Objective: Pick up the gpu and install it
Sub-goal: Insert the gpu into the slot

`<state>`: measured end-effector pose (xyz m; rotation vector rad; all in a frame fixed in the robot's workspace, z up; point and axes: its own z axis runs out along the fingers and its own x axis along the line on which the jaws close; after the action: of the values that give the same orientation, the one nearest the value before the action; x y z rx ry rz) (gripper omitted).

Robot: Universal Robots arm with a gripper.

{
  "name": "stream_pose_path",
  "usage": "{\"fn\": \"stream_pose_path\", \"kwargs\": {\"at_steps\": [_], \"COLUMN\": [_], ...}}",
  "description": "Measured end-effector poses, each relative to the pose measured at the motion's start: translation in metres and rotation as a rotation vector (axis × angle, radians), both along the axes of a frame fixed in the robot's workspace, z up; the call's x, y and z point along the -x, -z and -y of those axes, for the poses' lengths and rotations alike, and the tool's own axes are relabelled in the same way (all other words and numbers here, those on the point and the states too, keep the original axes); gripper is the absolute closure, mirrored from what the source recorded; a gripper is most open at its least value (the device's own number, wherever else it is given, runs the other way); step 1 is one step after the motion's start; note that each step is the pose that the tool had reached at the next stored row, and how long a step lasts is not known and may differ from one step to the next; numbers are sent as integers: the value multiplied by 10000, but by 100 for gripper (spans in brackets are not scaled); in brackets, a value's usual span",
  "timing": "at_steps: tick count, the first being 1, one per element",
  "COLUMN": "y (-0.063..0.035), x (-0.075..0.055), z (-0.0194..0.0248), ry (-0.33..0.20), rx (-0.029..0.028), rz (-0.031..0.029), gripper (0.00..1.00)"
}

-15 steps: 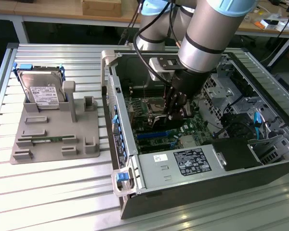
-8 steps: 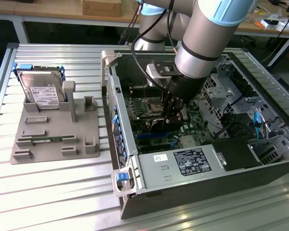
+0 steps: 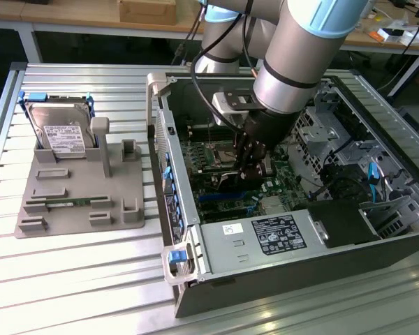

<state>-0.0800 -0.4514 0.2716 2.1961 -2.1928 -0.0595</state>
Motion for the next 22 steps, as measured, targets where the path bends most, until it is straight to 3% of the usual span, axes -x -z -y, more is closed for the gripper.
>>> {"fn": "stream_pose_path", "kwargs": {"at_steps": [5, 8, 11, 13, 22], "y": [-38, -34, -33, -34, -28], "x": [4, 6, 49, 102, 104], "z": [0, 0, 44, 48, 55], "ry": [30, 454, 456, 456, 458], "rx": [-1, 1, -1, 0, 0], "rz": [8, 8, 11, 13, 13], "gripper": [74, 74, 74, 74, 74]}}
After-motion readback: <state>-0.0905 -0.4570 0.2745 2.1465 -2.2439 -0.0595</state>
